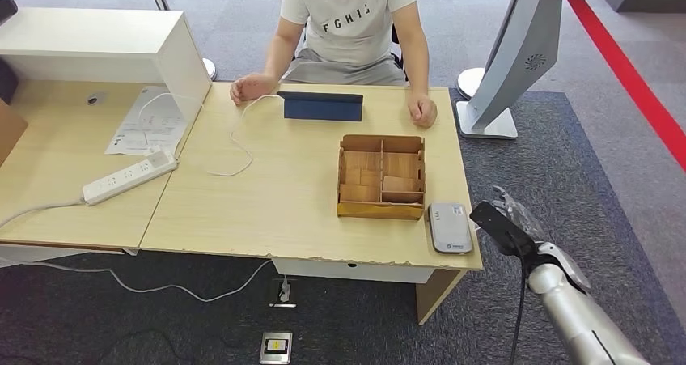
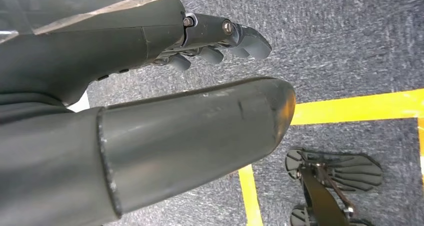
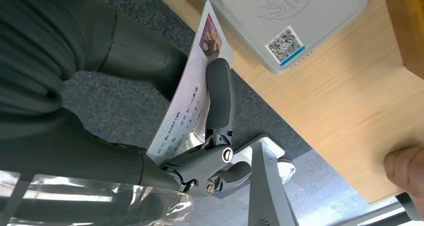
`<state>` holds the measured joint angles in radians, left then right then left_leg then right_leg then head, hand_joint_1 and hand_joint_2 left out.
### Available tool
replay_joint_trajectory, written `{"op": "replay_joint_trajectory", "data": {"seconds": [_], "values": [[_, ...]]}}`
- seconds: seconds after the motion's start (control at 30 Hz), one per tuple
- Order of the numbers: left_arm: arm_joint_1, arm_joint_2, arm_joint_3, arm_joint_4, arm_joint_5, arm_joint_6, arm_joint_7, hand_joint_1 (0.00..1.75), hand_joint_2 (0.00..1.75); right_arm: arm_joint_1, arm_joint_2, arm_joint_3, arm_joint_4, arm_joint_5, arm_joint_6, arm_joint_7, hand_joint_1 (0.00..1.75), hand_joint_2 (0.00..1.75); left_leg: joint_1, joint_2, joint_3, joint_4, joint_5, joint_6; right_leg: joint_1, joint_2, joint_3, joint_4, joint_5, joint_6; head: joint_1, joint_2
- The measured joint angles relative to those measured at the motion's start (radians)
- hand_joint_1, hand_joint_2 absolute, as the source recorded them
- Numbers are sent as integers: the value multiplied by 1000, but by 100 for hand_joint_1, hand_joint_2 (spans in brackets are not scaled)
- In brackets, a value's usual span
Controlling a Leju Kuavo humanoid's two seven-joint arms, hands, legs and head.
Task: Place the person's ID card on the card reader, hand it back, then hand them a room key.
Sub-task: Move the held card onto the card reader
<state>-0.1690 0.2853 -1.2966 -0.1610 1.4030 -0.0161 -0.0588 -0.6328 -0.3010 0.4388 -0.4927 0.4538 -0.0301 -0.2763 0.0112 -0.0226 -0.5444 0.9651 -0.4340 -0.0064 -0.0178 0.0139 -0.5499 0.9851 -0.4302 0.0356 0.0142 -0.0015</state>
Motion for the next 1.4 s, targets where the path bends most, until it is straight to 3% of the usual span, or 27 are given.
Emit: {"op": "replay_joint_trajectory", "data": {"seconds": [0.43,1.0,1.4], "values": [[-7,14,0,0,-16,-46,-46,0,0,68,-48,-3,-42,-32,6,-13,175,175,0,0,0,0,0,0,0,0,0,0,0,0,0,0],[-8,19,0,0,-31,-62,-61,0,0,79,-80,-26,-129,-29,24,-16,175,175,0,0,0,0,0,0,0,0,1,0,0,0,0,0],[-8,19,0,0,-31,-65,-83,0,0,123,-58,-27,-361,-24,96,55,175,175,0,0,0,0,0,0,0,0,1,0,0,0,0,0]]}}
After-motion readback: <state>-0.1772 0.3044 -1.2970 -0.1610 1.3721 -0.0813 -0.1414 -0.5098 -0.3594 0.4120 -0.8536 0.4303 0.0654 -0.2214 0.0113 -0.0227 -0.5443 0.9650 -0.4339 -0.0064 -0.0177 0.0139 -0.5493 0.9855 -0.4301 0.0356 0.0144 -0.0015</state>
